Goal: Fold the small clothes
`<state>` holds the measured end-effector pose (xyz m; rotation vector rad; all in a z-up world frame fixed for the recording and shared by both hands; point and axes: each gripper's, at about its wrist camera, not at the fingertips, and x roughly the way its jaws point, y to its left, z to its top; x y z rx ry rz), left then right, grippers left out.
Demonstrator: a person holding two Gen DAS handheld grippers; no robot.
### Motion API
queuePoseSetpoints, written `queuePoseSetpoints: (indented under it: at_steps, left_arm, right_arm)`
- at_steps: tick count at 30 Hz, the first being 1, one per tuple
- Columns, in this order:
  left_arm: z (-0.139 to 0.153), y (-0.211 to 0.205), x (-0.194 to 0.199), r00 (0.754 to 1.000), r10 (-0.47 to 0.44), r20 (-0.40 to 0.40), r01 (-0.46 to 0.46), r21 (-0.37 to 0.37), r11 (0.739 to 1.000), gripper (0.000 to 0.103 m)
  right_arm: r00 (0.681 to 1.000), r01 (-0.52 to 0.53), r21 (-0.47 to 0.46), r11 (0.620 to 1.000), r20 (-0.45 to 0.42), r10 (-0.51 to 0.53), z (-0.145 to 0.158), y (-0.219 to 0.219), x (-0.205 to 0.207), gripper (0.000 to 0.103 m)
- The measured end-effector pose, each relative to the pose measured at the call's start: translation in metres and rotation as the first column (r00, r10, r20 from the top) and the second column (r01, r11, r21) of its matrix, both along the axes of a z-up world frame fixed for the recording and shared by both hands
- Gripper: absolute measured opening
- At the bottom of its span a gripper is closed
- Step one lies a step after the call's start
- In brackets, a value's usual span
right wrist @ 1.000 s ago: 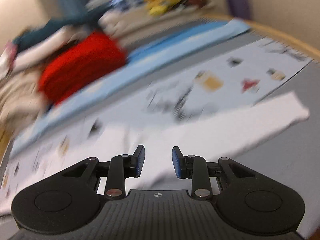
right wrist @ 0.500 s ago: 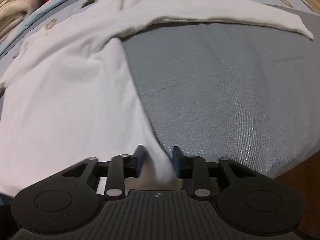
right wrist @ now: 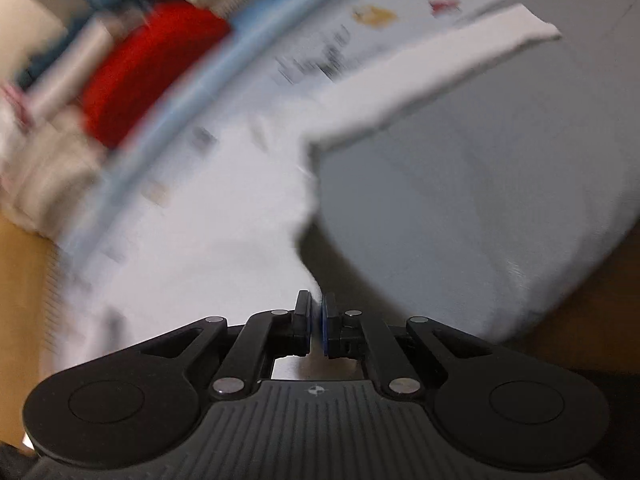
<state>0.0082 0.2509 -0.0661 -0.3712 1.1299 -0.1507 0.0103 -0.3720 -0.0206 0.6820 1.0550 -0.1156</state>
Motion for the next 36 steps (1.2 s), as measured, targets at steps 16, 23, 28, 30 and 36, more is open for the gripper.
queuePoseSetpoints:
  at_steps: [16, 23, 28, 30, 36]
  left_arm:
    - [-0.047, -0.033, 0.016, 0.984, -0.087, -0.156, 0.104, 0.105, 0.989, 0.002]
    - [-0.049, -0.042, 0.006, 0.965, -0.158, -0.209, 0.193, 0.163, 0.967, 0.001]
    - [-0.023, -0.049, 0.011, 0.986, -0.164, -0.039, 0.169, 0.215, 0.962, 0.009]
    - [-0.018, -0.047, 0.018, 0.99, -0.139, 0.009, 0.135, 0.165, 0.977, 0.01]
    - [-0.056, -0.065, 0.04, 0.972, -0.143, -0.185, 0.172, 0.152, 0.973, 0.013]
  right_arm:
    - [0.96, -0.219, -0.169, 0.961, -0.214, 0.181, -0.077, 0.043, 0.014, 0.029]
    - [0.965, -0.199, -0.135, 0.971, -0.201, 0.17, -0.075, 0.037, 0.009, 0.003]
    - [0.958, -0.237, -0.266, 0.934, -0.224, 0.179, -0.068, 0.05, 0.007, 0.007]
    - [0.974, -0.203, -0.263, 0.943, -0.154, 0.167, -0.059, 0.049, 0.005, 0.016]
    - [0.968, -0.215, -0.202, 0.955, -0.171, 0.182, -0.075, 0.049, 0.016, 0.022]
